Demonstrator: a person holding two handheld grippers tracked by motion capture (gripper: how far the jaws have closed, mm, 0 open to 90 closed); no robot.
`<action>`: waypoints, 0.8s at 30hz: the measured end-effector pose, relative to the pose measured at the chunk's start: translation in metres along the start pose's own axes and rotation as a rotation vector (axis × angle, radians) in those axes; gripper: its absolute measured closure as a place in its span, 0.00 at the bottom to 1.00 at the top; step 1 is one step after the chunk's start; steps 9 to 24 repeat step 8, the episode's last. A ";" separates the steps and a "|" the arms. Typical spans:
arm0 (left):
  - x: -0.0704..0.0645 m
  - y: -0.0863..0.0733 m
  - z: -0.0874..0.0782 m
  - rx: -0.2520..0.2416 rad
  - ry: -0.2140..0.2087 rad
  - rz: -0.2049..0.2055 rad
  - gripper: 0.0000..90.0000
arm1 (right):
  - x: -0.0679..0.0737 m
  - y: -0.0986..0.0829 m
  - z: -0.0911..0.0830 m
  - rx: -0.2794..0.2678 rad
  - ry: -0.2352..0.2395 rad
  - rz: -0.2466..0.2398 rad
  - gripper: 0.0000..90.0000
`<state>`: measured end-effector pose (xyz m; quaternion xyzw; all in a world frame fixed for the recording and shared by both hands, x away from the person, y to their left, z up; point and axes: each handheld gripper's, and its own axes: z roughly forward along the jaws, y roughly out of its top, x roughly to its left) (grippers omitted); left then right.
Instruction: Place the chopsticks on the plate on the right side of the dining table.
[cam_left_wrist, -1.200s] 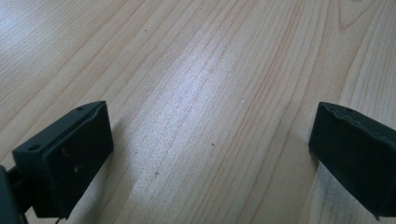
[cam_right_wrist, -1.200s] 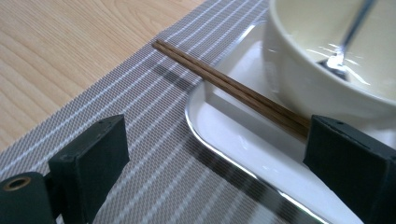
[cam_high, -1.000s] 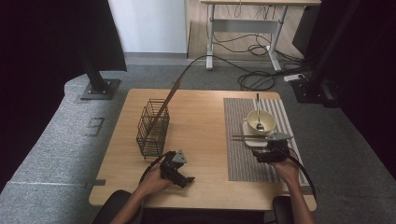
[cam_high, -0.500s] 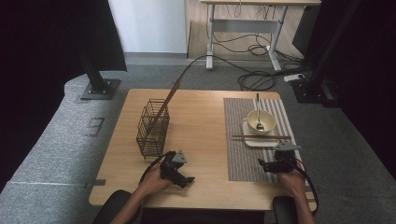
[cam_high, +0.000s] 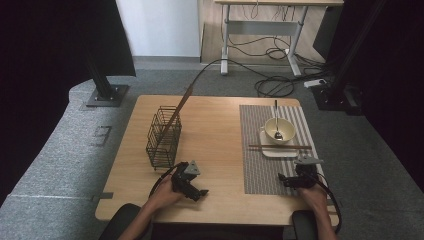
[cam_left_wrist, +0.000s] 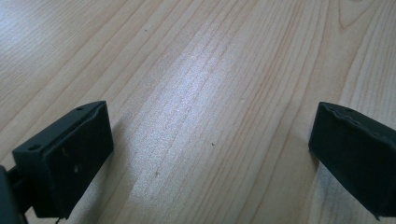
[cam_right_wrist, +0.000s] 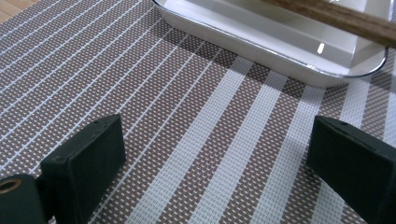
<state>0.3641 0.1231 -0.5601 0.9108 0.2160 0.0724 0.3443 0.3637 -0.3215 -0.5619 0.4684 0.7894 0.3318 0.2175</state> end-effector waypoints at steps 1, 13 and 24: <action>0.000 0.000 0.000 0.000 0.000 0.000 0.00 | -0.001 0.000 0.000 0.004 0.008 0.009 0.04; 0.000 0.000 0.000 0.000 0.000 0.000 0.00 | -0.003 0.000 0.001 0.013 0.022 0.026 0.03; 0.000 0.000 0.000 0.000 0.000 0.000 0.00 | -0.003 0.000 0.001 0.013 0.022 0.026 0.03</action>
